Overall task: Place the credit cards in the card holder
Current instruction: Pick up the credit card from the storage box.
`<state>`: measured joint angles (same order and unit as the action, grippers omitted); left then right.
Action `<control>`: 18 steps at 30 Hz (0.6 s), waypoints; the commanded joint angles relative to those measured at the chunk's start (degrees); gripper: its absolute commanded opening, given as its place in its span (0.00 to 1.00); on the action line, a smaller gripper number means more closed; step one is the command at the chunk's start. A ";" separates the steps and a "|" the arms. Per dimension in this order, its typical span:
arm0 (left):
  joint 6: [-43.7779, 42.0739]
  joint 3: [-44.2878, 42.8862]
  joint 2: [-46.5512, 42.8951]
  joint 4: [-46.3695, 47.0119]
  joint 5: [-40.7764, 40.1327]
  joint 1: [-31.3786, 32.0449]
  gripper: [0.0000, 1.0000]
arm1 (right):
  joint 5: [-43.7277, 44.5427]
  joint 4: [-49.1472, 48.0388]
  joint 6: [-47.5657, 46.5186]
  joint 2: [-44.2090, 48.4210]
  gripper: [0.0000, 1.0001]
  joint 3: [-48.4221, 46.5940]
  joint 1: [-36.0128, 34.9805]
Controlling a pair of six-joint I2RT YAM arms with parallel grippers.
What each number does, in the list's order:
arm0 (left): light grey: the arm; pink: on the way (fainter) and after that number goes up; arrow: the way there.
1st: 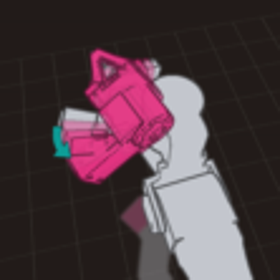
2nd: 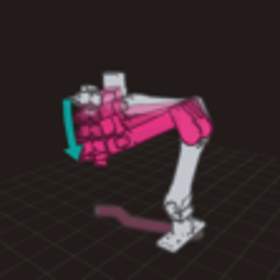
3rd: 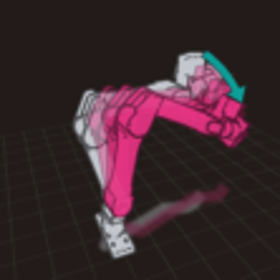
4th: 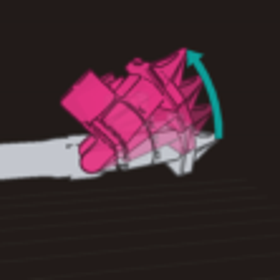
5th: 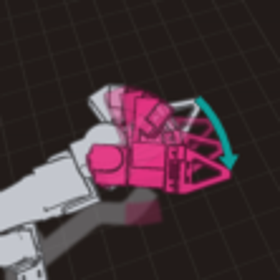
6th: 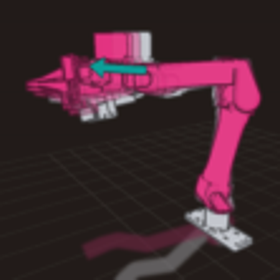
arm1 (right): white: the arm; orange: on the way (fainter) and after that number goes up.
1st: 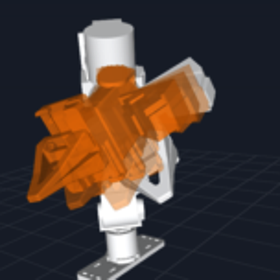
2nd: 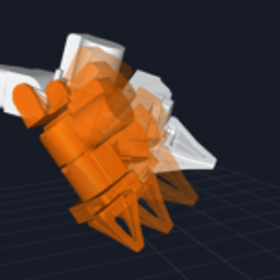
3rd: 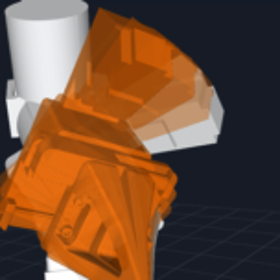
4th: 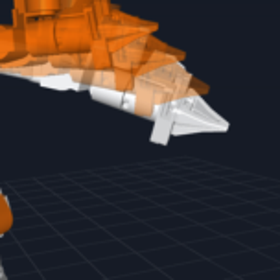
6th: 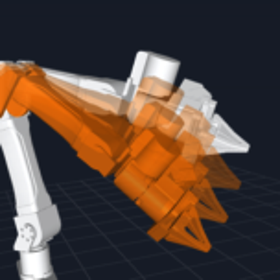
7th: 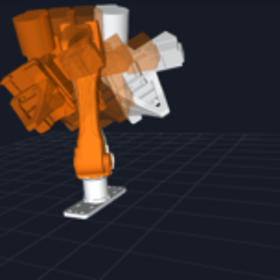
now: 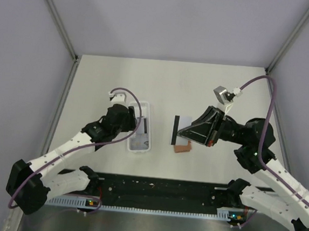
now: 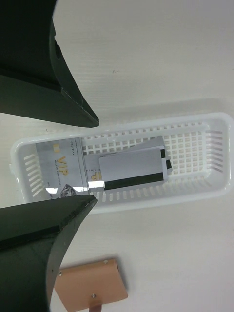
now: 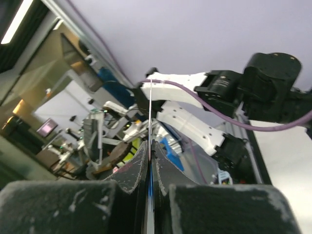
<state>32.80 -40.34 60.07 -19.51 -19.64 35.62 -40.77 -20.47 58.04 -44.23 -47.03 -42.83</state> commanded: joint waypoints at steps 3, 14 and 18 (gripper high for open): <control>-1.68 -2.99 -5.49 -0.97 4.86 -0.28 0.64 | -5.37 -28.28 18.75 -1.65 0.00 2.55 0.47; 0.07 -4.66 -11.55 -0.53 11.37 -0.20 0.61 | 15.97 -45.91 38.38 -1.84 0.00 12.22 0.47; 0.78 -4.84 -13.57 0.34 14.09 -0.02 0.59 | 21.95 -36.86 36.35 3.25 0.00 12.04 0.47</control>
<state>32.75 -42.76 48.88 -21.15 -9.23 35.62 -28.18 -59.35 93.19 -46.65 -34.11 -42.81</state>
